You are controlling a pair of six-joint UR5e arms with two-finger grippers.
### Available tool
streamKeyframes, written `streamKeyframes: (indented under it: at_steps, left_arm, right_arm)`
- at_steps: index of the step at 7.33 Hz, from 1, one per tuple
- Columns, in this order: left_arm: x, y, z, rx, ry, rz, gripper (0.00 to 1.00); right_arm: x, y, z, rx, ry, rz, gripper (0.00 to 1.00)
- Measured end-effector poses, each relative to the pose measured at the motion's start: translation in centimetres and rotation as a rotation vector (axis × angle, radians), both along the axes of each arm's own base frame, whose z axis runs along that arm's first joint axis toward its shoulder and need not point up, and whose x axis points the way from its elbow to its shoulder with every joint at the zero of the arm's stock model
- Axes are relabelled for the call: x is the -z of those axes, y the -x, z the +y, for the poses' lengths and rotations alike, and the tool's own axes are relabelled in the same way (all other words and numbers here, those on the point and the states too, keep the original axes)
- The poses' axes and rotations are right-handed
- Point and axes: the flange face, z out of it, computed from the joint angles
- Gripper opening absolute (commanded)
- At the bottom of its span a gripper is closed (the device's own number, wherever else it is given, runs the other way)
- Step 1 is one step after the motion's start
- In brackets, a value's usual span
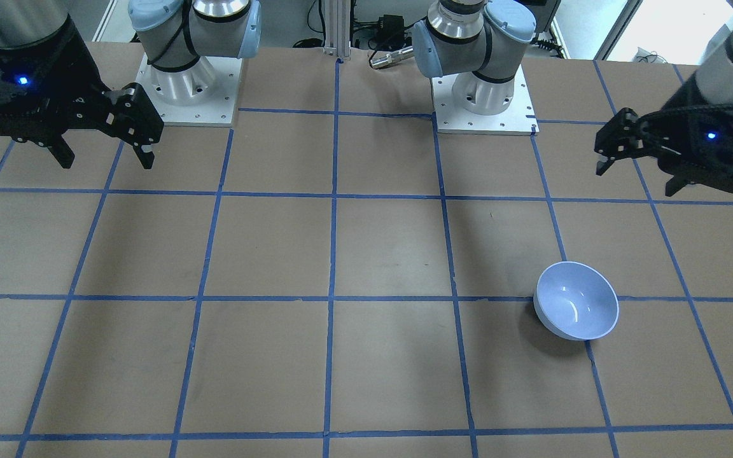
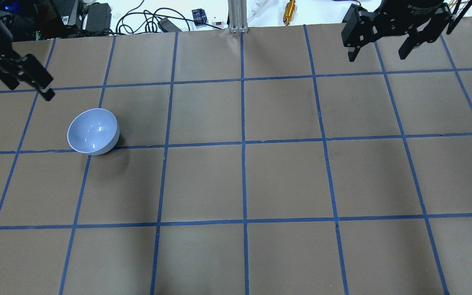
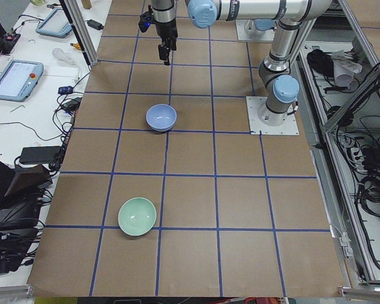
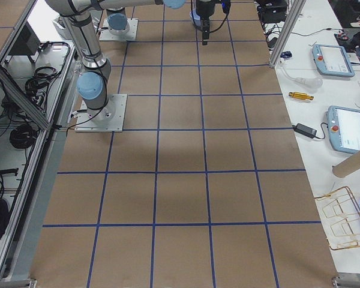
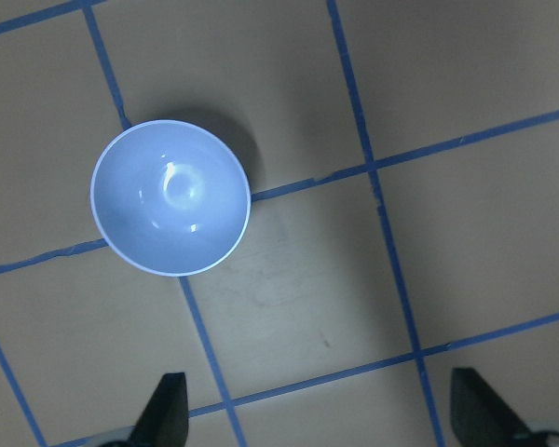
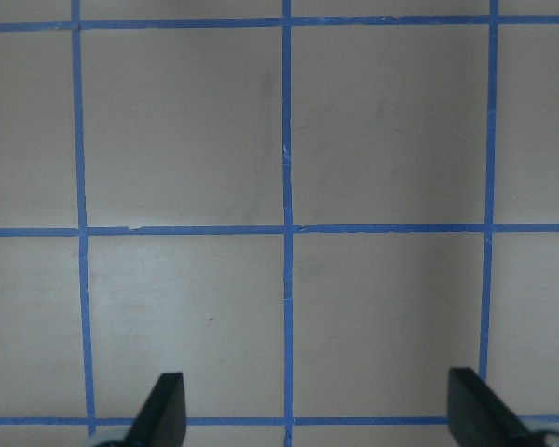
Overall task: Stack green bowl on blue bowl
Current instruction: 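Move the left gripper toward the mint-green bowl at the table edge, then lower the left gripper onto the mint-green bowl rim and close it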
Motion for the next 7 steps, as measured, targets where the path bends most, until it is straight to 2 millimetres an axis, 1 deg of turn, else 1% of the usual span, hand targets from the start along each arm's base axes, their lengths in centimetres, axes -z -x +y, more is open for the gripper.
streamKeyframes:
  at_steps: [1, 2, 3, 4, 5, 6, 7]
  left_arm:
    - [0.9, -5.5, 0.5, 0.105, -0.031, 0.015, 1.0]
    - [2.0, -10.4, 1.1, 0.205, -0.045, 0.036, 1.0]
    - [3.4, -14.9, 1.1, 0.344, -0.042, 0.044, 1.0]
    - [5.3, -19.5, 0.7, 0.529, -0.031, 0.027, 1.0]
    - [7.6, -24.4, 0.3, 0.673, -0.023, 0.002, 1.0]
    - [10.2, -29.1, 0.1, 0.756, -0.015, -0.01, 1.0]
    - [12.6, -33.2, -0.3, 0.829, 0.004, -0.019, 1.0]
  right_arm:
    - [0.0, 0.0, 0.0, 0.0, 0.0, 0.0, 1.0]
    - [0.0, 0.0, 0.0, 0.0, 0.0, 0.0, 1.0]
    - [0.0, 0.0, 0.0, 0.0, 0.0, 0.0, 1.0]
    - [0.0, 0.0, 0.0, 0.0, 0.0, 0.0, 1.0]
    - [0.0, 0.0, 0.0, 0.0, 0.0, 0.0, 1.0]
    - [0.0, 0.0, 0.0, 0.0, 0.0, 0.0, 1.0]
    - [0.0, 0.0, 0.0, 0.0, 0.0, 0.0, 1.0]
